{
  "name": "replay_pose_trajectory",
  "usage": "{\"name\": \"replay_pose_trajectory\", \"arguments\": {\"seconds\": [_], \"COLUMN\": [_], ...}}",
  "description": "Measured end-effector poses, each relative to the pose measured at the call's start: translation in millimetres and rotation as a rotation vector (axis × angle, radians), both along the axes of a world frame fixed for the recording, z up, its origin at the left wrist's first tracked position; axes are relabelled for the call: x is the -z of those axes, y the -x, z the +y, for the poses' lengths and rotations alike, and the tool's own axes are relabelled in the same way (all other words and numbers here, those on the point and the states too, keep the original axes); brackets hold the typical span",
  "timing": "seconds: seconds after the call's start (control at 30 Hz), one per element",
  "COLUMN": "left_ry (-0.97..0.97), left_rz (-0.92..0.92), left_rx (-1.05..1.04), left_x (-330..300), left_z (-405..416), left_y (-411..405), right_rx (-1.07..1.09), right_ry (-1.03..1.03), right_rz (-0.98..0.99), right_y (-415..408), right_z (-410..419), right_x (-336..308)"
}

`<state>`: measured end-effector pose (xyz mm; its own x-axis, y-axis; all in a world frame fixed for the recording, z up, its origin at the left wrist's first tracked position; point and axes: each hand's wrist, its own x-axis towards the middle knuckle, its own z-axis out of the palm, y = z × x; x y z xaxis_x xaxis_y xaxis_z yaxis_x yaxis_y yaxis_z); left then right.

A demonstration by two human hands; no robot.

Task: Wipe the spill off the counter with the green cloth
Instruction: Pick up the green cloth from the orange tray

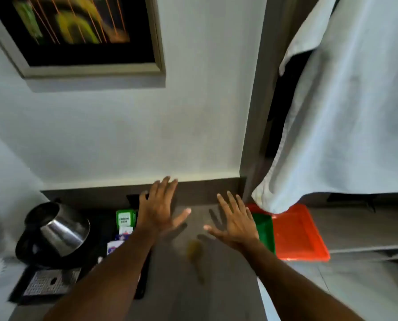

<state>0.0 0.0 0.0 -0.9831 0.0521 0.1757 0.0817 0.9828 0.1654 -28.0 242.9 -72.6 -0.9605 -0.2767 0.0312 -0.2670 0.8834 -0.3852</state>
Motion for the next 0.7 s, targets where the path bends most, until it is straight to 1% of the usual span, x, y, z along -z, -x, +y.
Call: {"name": "replay_pose_trajectory", "arguments": {"seconds": [0.03, 0.13, 0.2, 0.23, 0.33, 0.43, 0.5, 0.53, 0.63, 0.7], "left_ry": [-0.013, -0.018, -0.06, -0.061, -0.062, 0.022, 0.07, 0.095, 0.192, 0.204], "left_rz": [-0.06, -0.229, -0.276, -0.302, -0.501, -0.54, -0.545, -0.557, -0.536, -0.529], "left_rx": [-0.001, -0.011, 0.02, 0.032, 0.08, 0.156, 0.208, 0.232, 0.289, 0.301], "left_x": [22, 79, 114, 128, 170, 200, 212, 216, 229, 234], "left_z": [2, 12, 27, 36, 72, 104, 122, 131, 141, 142], "left_y": [-5, -18, -14, -10, 1, 15, 28, 32, 37, 35], "right_rx": [0.046, 0.277, 0.384, 0.425, 0.557, 0.723, 0.877, 0.941, 1.031, 1.073], "right_ry": [0.004, 0.078, 0.14, 0.173, 0.299, 0.462, 0.549, 0.624, 0.913, 1.034], "right_rz": [-0.098, -0.248, -0.348, -0.379, -0.415, -0.395, -0.427, -0.454, -0.52, -0.578], "right_y": [-5, -12, -5, 0, 13, 25, 38, 44, 62, 70], "right_z": [6, 34, 54, 63, 91, 120, 139, 147, 162, 168], "right_x": [17, 63, 91, 100, 125, 145, 162, 170, 186, 190]}}
